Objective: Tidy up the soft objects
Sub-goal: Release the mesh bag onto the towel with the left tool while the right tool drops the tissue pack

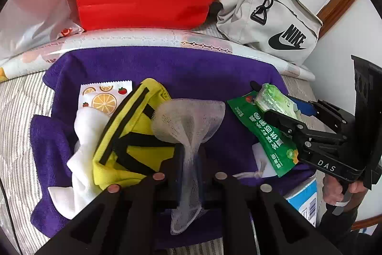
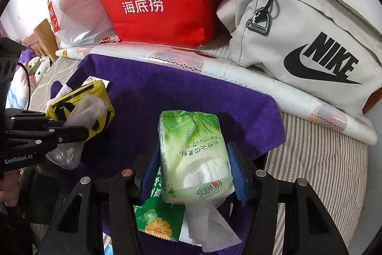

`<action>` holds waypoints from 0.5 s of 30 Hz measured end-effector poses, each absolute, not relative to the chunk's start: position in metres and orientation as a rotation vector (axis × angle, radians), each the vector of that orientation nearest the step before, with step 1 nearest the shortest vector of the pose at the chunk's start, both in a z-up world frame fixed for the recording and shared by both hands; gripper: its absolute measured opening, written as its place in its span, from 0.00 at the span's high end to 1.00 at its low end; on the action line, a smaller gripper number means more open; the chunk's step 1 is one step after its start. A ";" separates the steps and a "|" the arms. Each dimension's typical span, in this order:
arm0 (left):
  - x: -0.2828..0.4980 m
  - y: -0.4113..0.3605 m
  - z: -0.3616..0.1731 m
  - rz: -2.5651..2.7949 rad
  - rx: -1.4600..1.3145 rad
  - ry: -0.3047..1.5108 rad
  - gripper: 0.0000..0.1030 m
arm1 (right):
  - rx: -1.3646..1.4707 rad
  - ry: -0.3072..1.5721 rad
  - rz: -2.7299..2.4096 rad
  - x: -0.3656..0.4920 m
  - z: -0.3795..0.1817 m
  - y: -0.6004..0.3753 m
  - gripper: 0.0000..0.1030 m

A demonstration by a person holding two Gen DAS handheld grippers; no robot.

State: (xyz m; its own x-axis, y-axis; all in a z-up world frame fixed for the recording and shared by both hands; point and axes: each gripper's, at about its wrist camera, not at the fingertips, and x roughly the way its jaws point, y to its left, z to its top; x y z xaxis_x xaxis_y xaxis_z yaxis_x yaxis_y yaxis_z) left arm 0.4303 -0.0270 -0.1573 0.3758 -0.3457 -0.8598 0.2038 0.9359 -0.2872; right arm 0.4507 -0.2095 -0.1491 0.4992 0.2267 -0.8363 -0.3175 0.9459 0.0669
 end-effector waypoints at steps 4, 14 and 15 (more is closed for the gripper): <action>0.429 -0.025 -0.158 -0.363 -0.152 1.131 0.75 | -0.108 0.999 0.334 0.451 -0.149 -0.209 0.46; 0.413 -0.028 -0.145 -0.395 -0.113 1.073 0.45 | -0.141 0.988 0.340 0.445 -0.140 -0.205 0.36; 0.412 -0.027 -0.142 -0.393 -0.112 1.066 0.41 | -0.143 0.982 0.334 0.443 -0.137 -0.205 0.33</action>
